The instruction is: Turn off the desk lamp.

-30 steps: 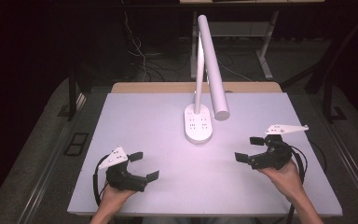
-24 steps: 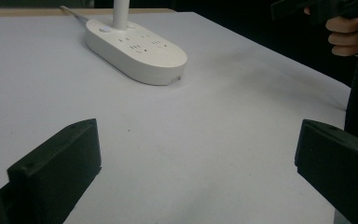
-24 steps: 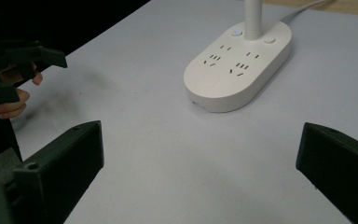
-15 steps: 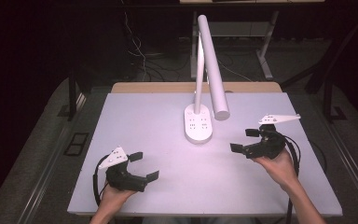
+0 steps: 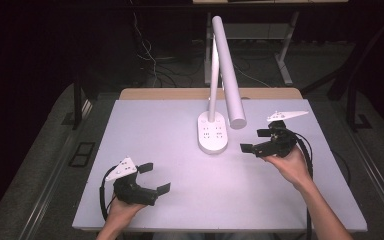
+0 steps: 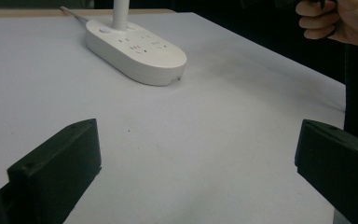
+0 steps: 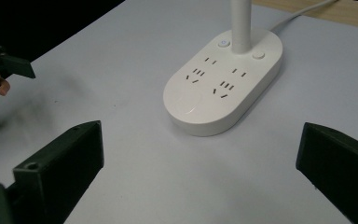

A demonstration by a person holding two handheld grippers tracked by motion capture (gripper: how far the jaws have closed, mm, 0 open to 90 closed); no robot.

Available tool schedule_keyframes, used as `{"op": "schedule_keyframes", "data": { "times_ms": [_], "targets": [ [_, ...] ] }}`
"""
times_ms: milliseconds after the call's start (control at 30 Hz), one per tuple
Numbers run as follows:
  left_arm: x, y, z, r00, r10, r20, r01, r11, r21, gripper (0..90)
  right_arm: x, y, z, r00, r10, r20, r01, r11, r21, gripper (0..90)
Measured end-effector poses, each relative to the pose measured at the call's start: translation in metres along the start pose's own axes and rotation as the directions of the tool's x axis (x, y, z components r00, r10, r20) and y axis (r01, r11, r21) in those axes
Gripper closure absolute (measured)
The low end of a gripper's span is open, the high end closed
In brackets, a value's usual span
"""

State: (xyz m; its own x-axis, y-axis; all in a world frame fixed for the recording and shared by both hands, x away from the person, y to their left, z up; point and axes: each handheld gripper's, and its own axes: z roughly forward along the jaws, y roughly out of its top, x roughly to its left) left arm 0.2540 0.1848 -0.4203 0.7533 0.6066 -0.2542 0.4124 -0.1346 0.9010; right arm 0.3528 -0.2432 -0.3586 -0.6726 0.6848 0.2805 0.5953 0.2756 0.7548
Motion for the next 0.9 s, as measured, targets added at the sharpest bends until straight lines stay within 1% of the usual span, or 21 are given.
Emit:
{"op": "schedule_keyframes", "data": {
  "times_ms": [233,333,633,900],
  "targets": [
    [0.0,0.0,-0.001,1.0,0.001,0.003,-0.001,1.0,-0.003,0.0,-0.003,0.009,0.01,1.0,-0.002,-0.008,0.002,1.0,0.012,0.7],
    [0.0,0.0,0.0,1.0,-0.001,0.005,0.001,1.0,0.002,0.0,-0.006,0.014,0.018,1.0,-0.003,-0.003,0.003,1.0,0.019,0.7],
    [0.0,0.0,0.002,0.9999,0.004,0.01,-0.004,0.9999,0.011,0.0,-0.012,0.025,0.032,1.0,0.001,-0.003,-0.001,0.999,0.046,0.7],
    [0.001,0.0,0.0,1.0,-0.002,0.006,0.002,1.0,0.002,0.0,-0.016,0.033,0.039,1.0,0.0,0.0,0.0,0.999,0.045,0.7]
  ]
}}
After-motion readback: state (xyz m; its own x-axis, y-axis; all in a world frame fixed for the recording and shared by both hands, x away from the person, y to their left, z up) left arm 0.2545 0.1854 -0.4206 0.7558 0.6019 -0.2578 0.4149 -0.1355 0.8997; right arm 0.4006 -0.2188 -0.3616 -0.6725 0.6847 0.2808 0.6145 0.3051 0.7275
